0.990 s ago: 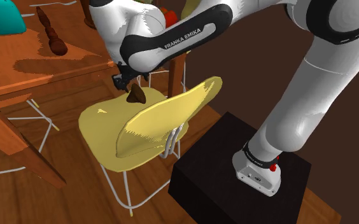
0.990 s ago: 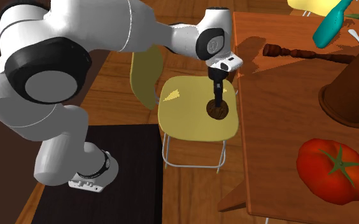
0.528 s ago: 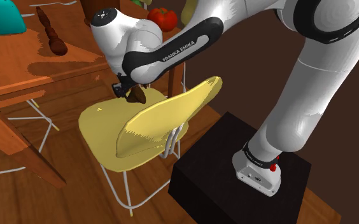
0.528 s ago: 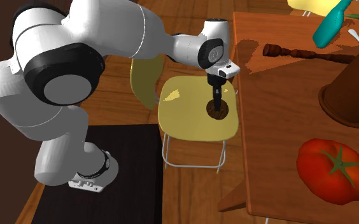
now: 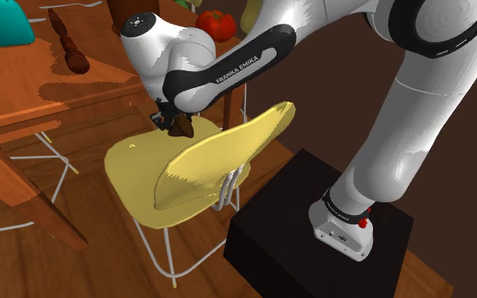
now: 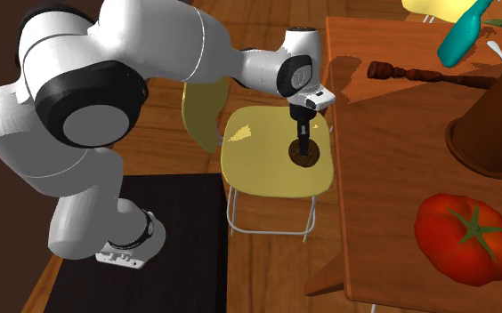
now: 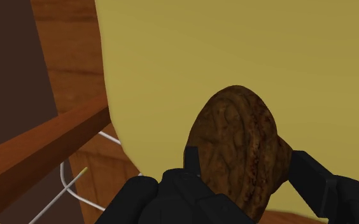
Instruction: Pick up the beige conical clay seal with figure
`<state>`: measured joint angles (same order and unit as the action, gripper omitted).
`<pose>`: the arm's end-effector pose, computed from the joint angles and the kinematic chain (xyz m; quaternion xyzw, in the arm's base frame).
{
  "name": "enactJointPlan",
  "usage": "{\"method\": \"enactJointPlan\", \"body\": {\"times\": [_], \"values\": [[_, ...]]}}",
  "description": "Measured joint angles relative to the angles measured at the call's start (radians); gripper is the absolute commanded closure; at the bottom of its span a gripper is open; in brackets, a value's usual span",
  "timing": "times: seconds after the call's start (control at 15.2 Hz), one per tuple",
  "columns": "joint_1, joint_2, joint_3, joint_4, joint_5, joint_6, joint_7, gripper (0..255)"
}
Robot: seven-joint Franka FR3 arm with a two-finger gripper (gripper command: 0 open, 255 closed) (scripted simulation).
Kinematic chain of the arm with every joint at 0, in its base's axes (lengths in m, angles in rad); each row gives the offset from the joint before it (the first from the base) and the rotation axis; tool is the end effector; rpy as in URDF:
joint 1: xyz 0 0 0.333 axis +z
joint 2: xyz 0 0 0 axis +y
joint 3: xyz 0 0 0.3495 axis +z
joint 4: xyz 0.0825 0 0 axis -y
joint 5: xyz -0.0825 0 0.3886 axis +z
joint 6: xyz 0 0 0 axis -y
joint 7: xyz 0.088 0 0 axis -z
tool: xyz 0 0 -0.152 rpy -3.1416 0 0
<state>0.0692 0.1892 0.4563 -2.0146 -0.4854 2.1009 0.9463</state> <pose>0.5303 0.2539 0.3529 0.9831 -0.0788 0.0818 0.1438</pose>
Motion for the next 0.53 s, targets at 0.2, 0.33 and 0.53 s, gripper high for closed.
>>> {"method": "enactJointPlan", "body": {"times": [0.2,0.33,0.53], "values": [[0.000,0.001,0.000,0.001,0.000,-0.001,0.000,255],[-0.001,-0.009,0.002,0.004,0.008,-0.012,-0.008,255],[-0.002,-0.023,0.005,0.022,0.023,-0.039,-0.024,255]]}}
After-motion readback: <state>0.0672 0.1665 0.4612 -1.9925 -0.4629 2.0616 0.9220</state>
